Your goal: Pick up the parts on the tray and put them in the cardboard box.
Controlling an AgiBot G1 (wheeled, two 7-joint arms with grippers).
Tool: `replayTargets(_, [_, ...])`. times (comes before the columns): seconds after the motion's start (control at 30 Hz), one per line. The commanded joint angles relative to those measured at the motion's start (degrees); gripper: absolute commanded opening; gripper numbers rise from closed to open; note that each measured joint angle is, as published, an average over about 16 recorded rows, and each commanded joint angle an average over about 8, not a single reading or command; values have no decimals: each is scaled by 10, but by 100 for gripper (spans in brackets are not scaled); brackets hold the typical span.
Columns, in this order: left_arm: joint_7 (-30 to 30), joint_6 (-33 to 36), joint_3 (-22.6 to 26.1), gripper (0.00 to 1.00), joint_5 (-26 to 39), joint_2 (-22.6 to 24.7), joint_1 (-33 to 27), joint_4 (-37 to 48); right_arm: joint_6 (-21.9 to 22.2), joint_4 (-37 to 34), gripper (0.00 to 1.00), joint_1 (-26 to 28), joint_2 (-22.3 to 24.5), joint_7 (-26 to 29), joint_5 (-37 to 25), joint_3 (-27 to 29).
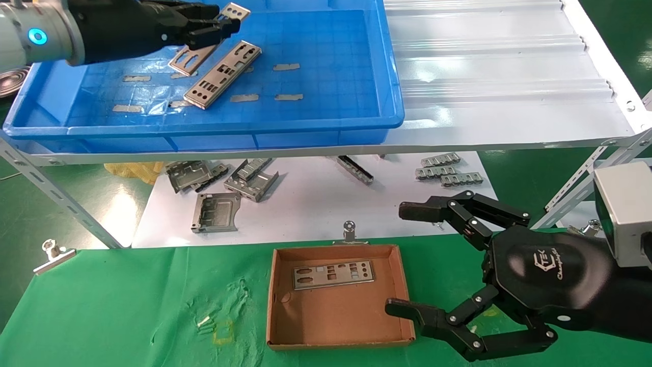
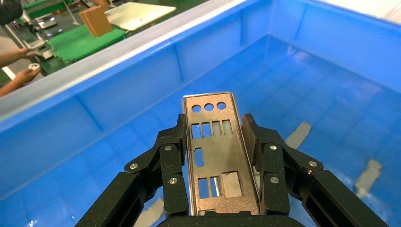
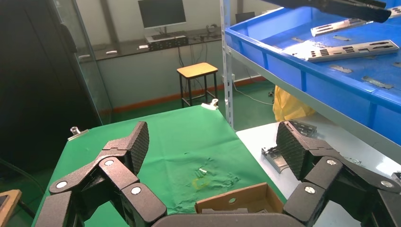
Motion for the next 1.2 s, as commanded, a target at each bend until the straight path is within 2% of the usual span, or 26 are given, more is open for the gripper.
replayTargets(0.03, [1,6,-1,0,-2,-3,-4,-1,0,0,100,0,0,0,0,0])
replayTargets(0.4, [-4,132,-4,0,-8,-36,-28,-10,0,0,100,0,0,0,0,0])
replayTargets(0.63, [56,283,-6,0,-19,-56,-7,-52,0,0,100,0,0,0,0,0])
replayTargets(0.73, [73,322,-3,0,-38,-63,18,-92,0,0,100,0,0,0,0,0])
replayTargets(0.87, [66,335,23,0,-89,-87,74,-203,0,0,100,0,0,0,0,0])
replayTargets(1.03, [53,323,82,0,-164,-140,167,-377,0,0,100,0,0,0,0,0])
replayTargets(1.2, [79,265,118,0,-162,-146,247,-445,0,0,100,0,0,0,0,0])
